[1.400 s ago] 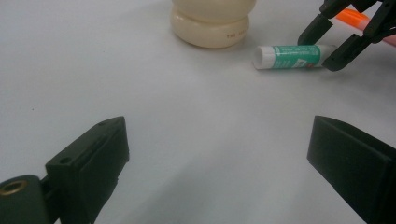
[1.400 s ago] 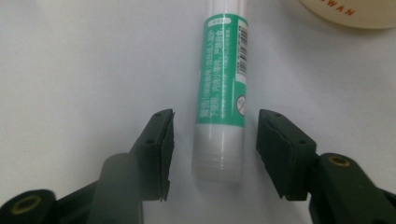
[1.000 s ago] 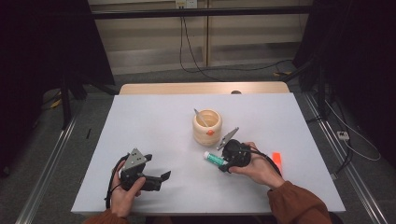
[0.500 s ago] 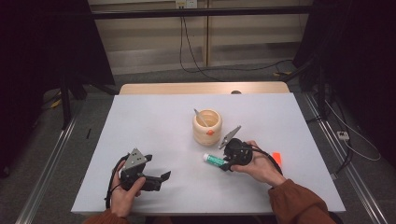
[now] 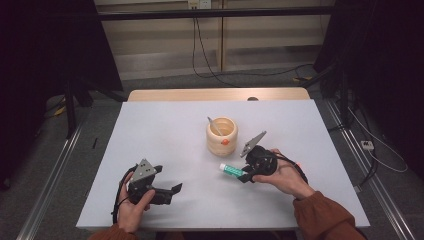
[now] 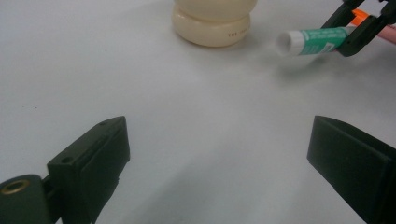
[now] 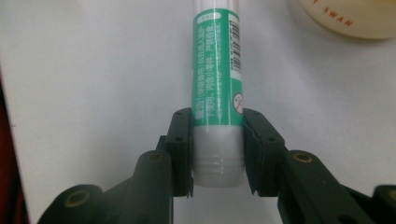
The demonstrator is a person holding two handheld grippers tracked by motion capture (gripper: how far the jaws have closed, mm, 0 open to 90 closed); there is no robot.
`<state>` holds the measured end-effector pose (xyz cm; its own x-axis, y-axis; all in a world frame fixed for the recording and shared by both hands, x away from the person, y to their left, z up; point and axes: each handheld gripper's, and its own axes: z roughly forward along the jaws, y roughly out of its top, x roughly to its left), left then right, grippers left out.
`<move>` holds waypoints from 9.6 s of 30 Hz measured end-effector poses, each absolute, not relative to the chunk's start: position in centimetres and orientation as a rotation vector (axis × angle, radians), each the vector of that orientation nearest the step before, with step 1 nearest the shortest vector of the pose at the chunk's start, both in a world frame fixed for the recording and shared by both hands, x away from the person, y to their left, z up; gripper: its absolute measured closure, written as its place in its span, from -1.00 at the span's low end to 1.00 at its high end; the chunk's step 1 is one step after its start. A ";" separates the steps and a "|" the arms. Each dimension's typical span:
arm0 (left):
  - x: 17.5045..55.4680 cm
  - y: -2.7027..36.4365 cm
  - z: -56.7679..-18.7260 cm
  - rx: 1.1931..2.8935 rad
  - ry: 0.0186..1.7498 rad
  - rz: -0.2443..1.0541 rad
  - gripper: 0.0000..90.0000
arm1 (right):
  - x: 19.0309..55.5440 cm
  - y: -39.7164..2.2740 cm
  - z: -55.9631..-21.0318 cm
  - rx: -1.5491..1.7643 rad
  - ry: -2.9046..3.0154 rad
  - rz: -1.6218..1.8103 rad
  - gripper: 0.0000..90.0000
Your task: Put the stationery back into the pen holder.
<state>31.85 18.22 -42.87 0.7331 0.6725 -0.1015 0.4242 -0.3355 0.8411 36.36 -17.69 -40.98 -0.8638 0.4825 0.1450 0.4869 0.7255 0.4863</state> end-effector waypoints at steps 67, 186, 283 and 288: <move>27.7 9.0 -42.2 2.370 0.009 1.156 -0.68 | 36.5 -11.9 -37.6 -0.489 -2.866 -0.830 0.47; 37.1 9.1 -38.1 1.846 0.624 0.443 0.47 | 30.7 -26.2 -41.6 -1.360 -2.789 -1.335 -0.79; 38.6 11.6 -40.2 1.927 0.753 0.447 -0.90 | 30.9 -27.6 -42.1 -1.405 -2.744 -1.371 -0.68; 37.5 13.8 -40.8 1.924 0.782 0.444 -0.90 | 30.8 -27.9 -42.1 -1.415 -2.753 -1.373 -0.19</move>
<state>37.52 13.79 -40.79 0.7266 0.6866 -0.0246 0.3310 -0.3185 0.8882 30.83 -27.86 -42.14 -0.6262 0.7676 0.1369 0.5712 0.3321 0.7506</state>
